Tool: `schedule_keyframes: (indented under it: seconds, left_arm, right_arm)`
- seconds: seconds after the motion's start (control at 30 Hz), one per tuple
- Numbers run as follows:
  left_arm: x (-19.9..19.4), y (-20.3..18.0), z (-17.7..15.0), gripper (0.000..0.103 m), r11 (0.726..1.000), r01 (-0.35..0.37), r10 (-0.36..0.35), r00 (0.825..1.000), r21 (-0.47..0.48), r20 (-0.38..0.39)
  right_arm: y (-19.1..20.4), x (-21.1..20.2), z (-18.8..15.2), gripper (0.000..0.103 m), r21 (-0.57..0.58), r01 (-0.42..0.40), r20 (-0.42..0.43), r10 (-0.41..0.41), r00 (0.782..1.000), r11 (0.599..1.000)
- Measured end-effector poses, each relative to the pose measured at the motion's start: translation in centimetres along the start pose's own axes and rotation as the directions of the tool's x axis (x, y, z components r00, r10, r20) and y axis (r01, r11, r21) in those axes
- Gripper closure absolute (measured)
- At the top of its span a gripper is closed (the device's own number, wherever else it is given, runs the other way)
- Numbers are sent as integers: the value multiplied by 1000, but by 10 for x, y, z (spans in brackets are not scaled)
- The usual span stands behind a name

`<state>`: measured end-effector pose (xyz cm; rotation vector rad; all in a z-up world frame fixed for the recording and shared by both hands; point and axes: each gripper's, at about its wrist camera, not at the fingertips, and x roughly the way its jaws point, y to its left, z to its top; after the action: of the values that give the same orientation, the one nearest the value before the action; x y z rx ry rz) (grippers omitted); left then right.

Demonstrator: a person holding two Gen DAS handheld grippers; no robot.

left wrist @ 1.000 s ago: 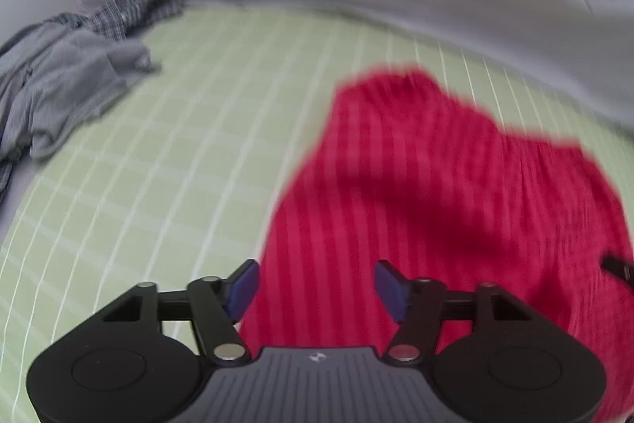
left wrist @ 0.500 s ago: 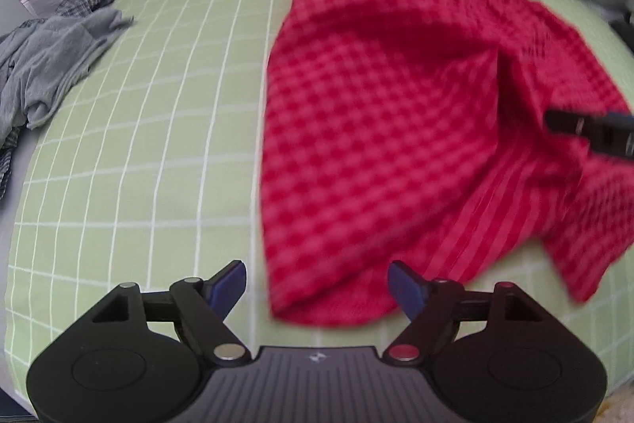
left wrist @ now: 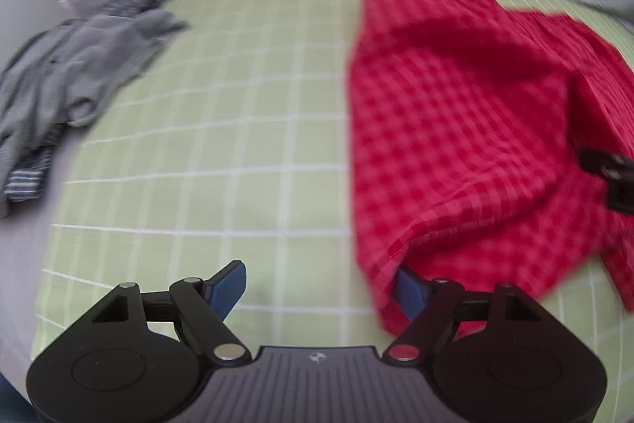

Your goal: Fold clothes

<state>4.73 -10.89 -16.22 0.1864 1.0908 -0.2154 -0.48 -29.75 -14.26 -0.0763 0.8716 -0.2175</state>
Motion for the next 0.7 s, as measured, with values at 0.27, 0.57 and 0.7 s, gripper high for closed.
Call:
schedule_keyframes:
  seconds: [0.27,0.57,0.7]
  left_arm:
    - [-1,26,14,23,990,-26,35,997,-141,61]
    - [2,6,21,23,997,-10,16,996,-74,83]
    - [2,3,20,24,1000,-2,5,997,-31,82]
  right_arm:
    - [-37,3,11,8,108,104,-3,-105,995,989]
    - [-43,-6,19,8,103,51,29,-54,998,993]
    - [-33,-14,20,9,75,61,58,-66,996,995]
